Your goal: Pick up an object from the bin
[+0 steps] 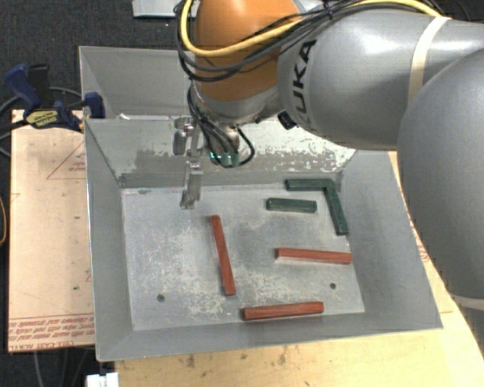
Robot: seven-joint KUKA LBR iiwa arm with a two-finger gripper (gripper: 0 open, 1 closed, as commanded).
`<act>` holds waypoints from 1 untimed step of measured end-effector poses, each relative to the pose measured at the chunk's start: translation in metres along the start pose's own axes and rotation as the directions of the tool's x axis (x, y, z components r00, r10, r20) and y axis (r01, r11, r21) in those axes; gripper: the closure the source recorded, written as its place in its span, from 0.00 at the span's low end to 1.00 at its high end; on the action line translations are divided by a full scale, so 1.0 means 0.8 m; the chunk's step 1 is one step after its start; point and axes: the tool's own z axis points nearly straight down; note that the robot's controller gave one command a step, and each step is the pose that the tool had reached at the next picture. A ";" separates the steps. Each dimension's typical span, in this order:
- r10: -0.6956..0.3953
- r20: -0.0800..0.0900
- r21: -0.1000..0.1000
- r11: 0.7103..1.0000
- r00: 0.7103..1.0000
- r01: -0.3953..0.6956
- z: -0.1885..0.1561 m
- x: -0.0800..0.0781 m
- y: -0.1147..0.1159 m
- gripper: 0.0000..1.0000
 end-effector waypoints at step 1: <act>-0.058 -0.002 0.003 0.998 0.998 0.058 0.126 0.038 -0.084 0.00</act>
Offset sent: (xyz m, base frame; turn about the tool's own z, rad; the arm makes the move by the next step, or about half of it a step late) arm -0.0289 -0.0640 -0.0954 -0.0632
